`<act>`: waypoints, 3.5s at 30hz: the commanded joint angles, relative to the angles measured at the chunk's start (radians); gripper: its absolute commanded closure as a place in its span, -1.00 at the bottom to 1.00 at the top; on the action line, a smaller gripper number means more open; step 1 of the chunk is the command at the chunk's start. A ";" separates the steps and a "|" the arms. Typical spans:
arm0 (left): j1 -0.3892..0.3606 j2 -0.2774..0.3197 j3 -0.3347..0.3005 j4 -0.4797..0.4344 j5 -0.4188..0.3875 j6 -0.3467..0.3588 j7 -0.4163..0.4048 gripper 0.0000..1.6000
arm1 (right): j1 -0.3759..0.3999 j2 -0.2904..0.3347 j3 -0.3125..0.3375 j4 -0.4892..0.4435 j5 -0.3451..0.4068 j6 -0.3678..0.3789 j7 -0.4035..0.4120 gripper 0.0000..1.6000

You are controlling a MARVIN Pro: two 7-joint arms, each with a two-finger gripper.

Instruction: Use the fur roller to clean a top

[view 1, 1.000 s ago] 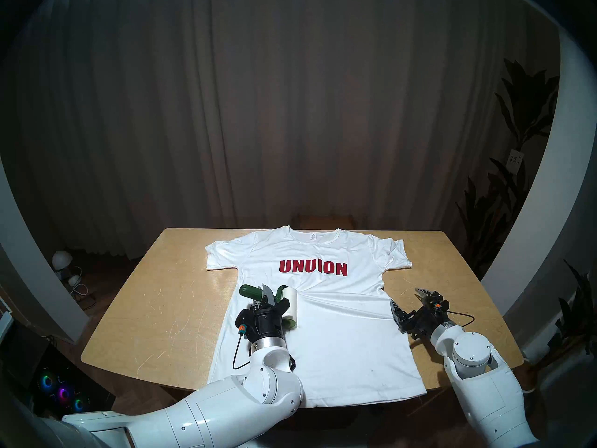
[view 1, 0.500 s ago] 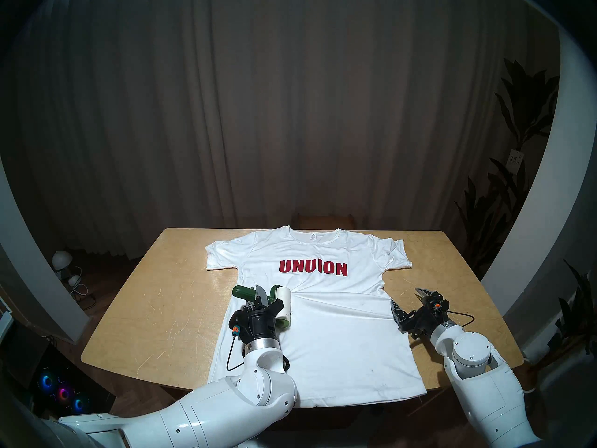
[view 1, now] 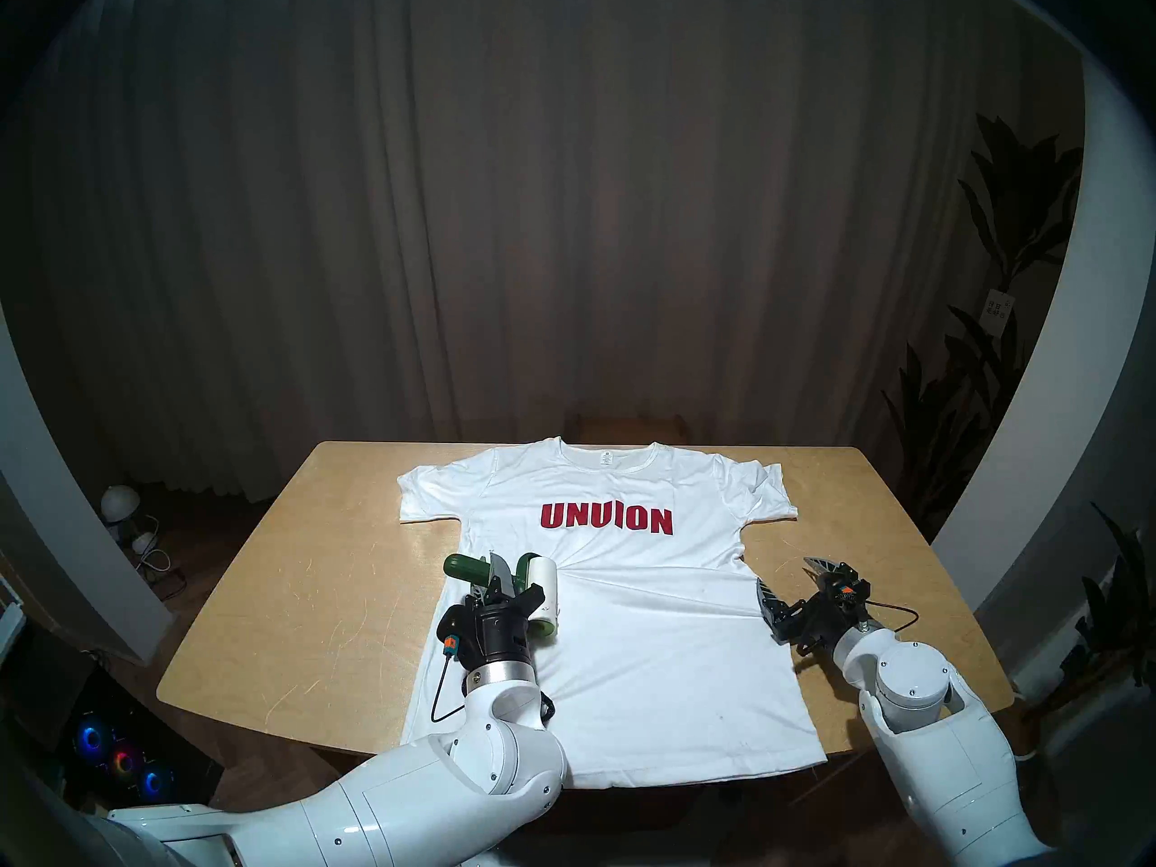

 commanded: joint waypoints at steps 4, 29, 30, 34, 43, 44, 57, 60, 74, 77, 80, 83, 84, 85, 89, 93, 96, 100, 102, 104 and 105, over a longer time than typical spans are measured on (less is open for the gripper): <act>0.031 0.038 -0.034 -0.001 0.004 0.003 0.017 1.00 | -0.073 0.007 -0.029 0.104 -0.029 0.066 -0.009 -1.00; 0.072 0.086 -0.149 -0.206 -0.135 0.003 0.029 1.00 | -0.068 0.031 -0.061 0.109 -0.010 0.061 -0.032 -1.00; 0.075 0.092 -0.151 -0.212 -0.147 0.003 0.027 1.00 | -0.070 0.032 -0.061 0.106 -0.009 0.063 -0.034 -1.00; 0.083 0.110 -0.149 -0.224 -0.176 0.015 0.019 1.00 | -0.077 0.034 -0.062 0.096 -0.006 0.065 -0.039 -1.00; 0.103 0.169 -0.145 -0.246 -0.248 0.043 -0.001 1.00 | -0.076 0.038 -0.073 0.108 0.006 0.060 -0.049 -1.00; 0.103 0.169 -0.145 -0.246 -0.248 0.043 -0.001 1.00 | -0.076 0.038 -0.073 0.108 0.006 0.060 -0.049 -1.00; 0.097 0.219 -0.172 -0.245 -0.296 0.026 -0.061 1.00 | -0.071 0.041 -0.088 0.120 0.019 0.056 -0.065 -1.00; 0.096 0.230 -0.179 -0.241 -0.310 0.018 -0.073 1.00 | -0.081 0.042 -0.087 0.103 0.021 0.060 -0.072 -1.00; 0.098 0.295 -0.221 -0.249 -0.374 0.003 -0.130 1.00 | -0.085 0.037 -0.101 0.105 0.028 0.050 -0.094 -1.00; 0.102 0.318 -0.240 -0.251 -0.394 0.003 -0.136 1.00 | -0.081 0.034 -0.106 0.110 0.031 0.045 -0.099 -1.00; 0.108 0.338 -0.255 -0.250 -0.411 0.003 -0.143 1.00 | -0.081 0.032 -0.111 0.109 0.032 0.043 -0.105 -1.00; 0.115 0.358 -0.273 -0.251 -0.432 0.003 -0.150 1.00 | -0.079 0.030 -0.116 0.114 0.033 0.039 -0.111 -1.00; 0.117 0.364 -0.279 -0.250 -0.438 0.003 -0.152 1.00 | -0.084 0.031 -0.116 0.105 0.032 0.041 -0.114 -1.00; 0.120 0.369 -0.284 -0.250 -0.445 0.003 -0.154 1.00 | -0.084 0.030 -0.117 0.106 0.032 0.039 -0.115 -1.00; 0.130 0.394 -0.306 -0.243 -0.472 0.003 -0.163 1.00 | -0.086 0.029 -0.124 0.101 0.031 0.037 -0.125 -1.00; 0.146 0.416 -0.330 -0.235 -0.503 0.003 -0.177 1.00 | -0.078 0.025 -0.133 0.108 0.031 0.031 -0.134 -1.00; 0.156 0.426 -0.349 -0.234 -0.527 0.003 -0.190 1.00 | -0.077 0.025 -0.139 0.103 0.030 0.028 -0.141 -1.00; 0.167 0.437 -0.378 -0.241 -0.567 0.003 -0.215 1.00 | -0.073 0.022 -0.140 0.094 0.037 0.017 -0.149 -1.00; 0.172 0.445 -0.392 -0.246 -0.586 0.003 -0.231 1.00 | -0.069 0.015 -0.137 0.089 0.050 0.009 -0.151 -1.00; 0.177 0.452 -0.404 -0.253 -0.603 0.003 -0.249 1.00 | -0.063 0.007 -0.133 0.081 0.063 0.002 -0.152 -1.00; 0.180 0.455 -0.411 -0.256 -0.615 0.003 -0.259 1.00 | -0.059 0.004 -0.132 0.075 0.069 -0.003 -0.150 -1.00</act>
